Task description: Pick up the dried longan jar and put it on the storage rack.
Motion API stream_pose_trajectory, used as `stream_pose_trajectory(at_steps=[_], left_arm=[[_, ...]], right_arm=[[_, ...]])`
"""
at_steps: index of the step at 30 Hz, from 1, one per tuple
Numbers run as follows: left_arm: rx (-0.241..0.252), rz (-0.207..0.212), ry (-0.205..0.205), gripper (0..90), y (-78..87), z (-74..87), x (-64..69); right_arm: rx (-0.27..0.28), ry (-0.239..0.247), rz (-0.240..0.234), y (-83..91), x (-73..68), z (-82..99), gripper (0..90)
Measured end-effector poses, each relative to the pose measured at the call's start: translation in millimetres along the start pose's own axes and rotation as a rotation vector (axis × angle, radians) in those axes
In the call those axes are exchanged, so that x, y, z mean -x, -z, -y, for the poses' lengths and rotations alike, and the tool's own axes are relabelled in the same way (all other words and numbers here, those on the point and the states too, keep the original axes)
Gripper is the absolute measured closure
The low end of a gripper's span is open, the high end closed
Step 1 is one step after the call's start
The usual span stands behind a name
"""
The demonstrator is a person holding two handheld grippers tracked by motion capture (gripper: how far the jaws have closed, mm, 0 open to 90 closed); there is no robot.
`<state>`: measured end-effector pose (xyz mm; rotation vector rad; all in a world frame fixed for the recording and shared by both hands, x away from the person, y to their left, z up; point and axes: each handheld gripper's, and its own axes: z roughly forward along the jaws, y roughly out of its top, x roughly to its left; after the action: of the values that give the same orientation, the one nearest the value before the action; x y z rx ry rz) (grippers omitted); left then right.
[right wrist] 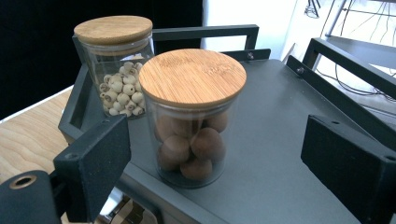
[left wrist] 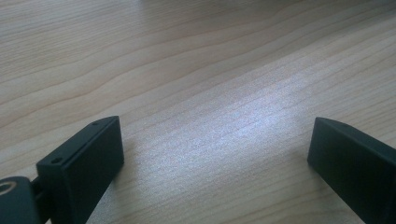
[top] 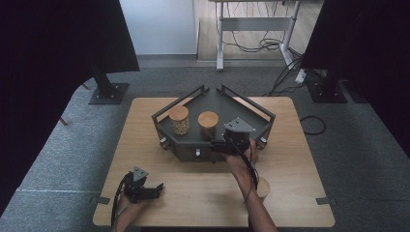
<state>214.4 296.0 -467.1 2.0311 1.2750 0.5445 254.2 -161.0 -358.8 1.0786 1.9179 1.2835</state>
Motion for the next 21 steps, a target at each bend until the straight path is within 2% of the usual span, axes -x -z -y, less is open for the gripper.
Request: stream_pose_trajectory(at_steps=[21], left_arm=[[0.001,0.001,-0.001,3.2,-0.1,0.1,-0.1]], right_arm=[[0.001,0.026,-0.016,20.9,0.6,2.5,9.3]])
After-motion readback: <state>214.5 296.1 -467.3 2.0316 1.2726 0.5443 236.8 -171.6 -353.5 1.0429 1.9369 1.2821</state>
